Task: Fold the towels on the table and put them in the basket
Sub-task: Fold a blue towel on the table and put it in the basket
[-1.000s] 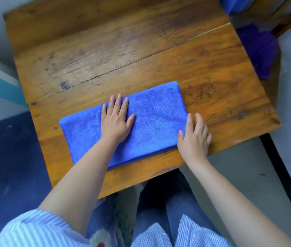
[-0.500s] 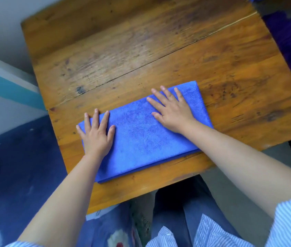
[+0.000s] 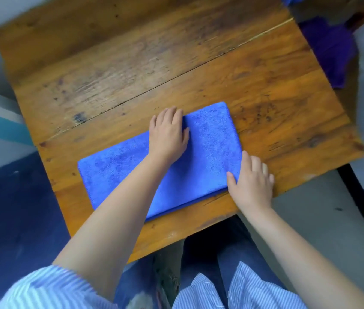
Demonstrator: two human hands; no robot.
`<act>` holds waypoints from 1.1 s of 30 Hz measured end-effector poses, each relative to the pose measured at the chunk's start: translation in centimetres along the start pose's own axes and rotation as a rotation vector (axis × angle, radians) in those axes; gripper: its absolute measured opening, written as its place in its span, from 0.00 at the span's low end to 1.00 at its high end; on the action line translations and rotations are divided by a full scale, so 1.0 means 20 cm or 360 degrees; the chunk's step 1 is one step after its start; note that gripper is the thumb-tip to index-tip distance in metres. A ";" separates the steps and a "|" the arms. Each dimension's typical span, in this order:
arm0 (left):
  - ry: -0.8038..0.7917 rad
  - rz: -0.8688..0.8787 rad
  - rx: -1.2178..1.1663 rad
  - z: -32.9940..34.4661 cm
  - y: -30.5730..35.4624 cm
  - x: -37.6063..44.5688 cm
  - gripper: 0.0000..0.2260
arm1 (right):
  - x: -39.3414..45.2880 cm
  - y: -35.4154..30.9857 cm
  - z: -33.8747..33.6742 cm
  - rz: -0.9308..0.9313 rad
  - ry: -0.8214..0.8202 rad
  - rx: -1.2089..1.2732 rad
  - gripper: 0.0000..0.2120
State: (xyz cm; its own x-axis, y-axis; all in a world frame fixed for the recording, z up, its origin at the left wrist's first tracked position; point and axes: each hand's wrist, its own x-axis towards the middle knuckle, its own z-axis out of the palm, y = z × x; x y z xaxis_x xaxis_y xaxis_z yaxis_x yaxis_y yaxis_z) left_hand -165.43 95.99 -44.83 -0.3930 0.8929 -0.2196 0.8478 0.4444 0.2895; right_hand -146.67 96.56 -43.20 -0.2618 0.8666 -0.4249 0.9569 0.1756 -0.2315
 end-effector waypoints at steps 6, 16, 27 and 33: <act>0.0043 -0.0013 -0.0052 0.05 0.20 0.08 0.22 | 0.04 0.01 -0.02 0.0238 -0.0150 0.0251 0.31; -0.0824 -0.0097 -0.0703 -0.22 0.30 0.41 0.11 | 0.15 0.11 -0.15 0.0282 -0.0143 0.0829 0.11; 0.0147 0.0065 -0.1067 -0.59 0.03 0.36 0.15 | 0.37 -0.11 -0.57 -0.0764 0.0770 0.0598 0.05; 0.0408 0.0462 -0.0512 -0.45 -0.24 0.07 0.17 | 0.16 -0.16 -0.35 -0.1307 0.0647 0.0404 0.07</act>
State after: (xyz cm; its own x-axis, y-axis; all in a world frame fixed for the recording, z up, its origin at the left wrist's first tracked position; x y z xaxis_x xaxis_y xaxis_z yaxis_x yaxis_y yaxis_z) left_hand -173.23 95.77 -38.13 -0.2664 0.9542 0.1365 0.7981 0.1390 0.5862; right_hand -149.76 102.00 -37.61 -0.7308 0.6221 0.2810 0.4248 0.7367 -0.5261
